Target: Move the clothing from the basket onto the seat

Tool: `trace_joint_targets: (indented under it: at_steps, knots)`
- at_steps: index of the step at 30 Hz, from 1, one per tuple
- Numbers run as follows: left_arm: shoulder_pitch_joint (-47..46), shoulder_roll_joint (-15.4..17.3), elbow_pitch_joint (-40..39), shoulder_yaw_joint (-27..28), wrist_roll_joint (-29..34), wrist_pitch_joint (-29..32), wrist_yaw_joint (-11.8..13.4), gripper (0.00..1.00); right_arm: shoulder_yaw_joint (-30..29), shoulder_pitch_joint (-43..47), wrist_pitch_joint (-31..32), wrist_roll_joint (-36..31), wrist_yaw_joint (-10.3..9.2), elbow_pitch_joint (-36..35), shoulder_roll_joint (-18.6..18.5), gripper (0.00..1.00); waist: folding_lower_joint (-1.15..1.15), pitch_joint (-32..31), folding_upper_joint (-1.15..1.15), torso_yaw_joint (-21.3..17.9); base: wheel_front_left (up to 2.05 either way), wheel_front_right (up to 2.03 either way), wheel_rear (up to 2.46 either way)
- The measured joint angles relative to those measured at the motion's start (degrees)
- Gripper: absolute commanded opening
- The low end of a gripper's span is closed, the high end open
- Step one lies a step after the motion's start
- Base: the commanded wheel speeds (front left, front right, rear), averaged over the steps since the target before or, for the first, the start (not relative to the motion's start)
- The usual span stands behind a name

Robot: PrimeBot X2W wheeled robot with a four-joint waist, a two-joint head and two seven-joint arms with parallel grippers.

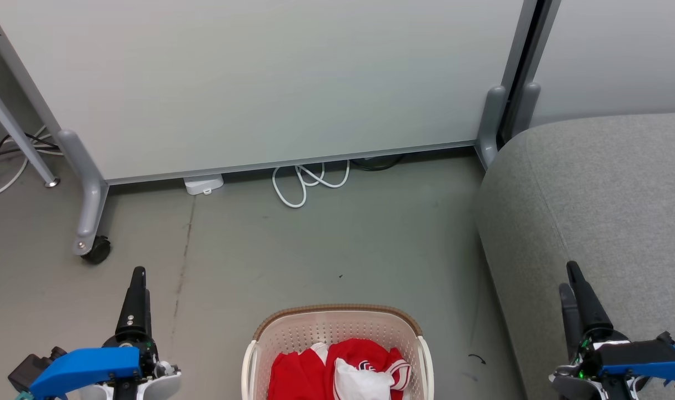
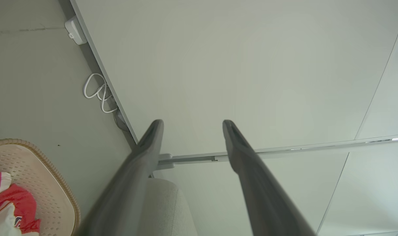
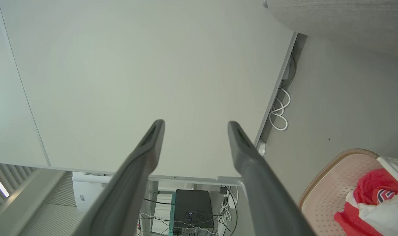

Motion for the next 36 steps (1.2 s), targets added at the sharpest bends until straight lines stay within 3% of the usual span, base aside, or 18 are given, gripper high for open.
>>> trace_joint_targets:
  at_steps: [28,36]
  knots:
    - [-1.5,0.1,-4.2,-6.9,35.8,-6.1,3.9,1.00,5.3,-0.9,-6.0,-32.5,0.00,-3.9,0.0,1.00,0.00,0.9,0.00,0.6,0.00,0.00,0.00]
    - [-1.7,0.6,-3.3,-9.3,43.2,-7.6,4.9,1.00,5.7,-1.3,-7.6,-40.1,0.00,-3.5,-0.1,1.00,0.00,1.0,0.00,0.7,0.00,0.00,0.00]
